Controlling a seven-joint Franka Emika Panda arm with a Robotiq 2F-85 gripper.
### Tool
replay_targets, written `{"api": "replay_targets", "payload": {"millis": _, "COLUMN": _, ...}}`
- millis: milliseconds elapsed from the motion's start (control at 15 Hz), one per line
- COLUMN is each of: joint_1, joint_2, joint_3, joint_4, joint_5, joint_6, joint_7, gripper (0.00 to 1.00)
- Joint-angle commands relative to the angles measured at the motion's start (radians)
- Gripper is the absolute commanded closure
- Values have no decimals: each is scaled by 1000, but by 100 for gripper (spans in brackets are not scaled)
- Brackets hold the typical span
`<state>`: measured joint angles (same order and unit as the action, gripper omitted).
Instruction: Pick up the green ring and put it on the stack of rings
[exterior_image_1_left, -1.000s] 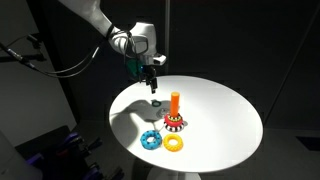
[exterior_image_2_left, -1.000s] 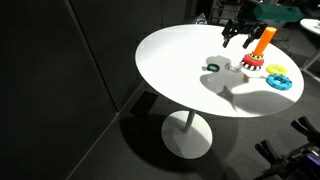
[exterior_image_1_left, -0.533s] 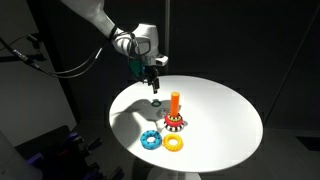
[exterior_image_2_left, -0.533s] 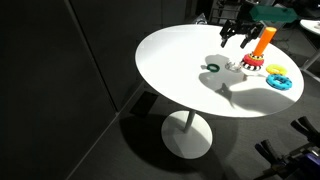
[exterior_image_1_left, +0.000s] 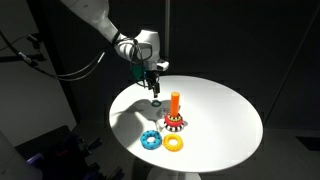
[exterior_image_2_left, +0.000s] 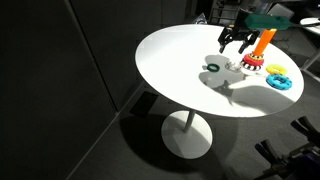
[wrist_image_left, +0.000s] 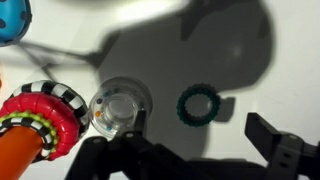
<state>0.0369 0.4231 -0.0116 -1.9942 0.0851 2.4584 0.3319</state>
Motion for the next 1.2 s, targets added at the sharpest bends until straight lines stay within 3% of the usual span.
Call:
{"api": "replay_targets", "payload": {"millis": 0, "joint_1": 20, "joint_2": 82, "joint_3": -25, "joint_4": 85, "joint_5": -19, "joint_6": -20, "joint_7": 19, "gripper": 0}}
{"api": "replay_targets", "payload": {"millis": 1133, "joint_1": 55, "joint_2": 301, "joint_3": -33, "joint_4": 270, "joint_5": -18, "joint_6": -24, "joint_7": -5, "gripper": 0}}
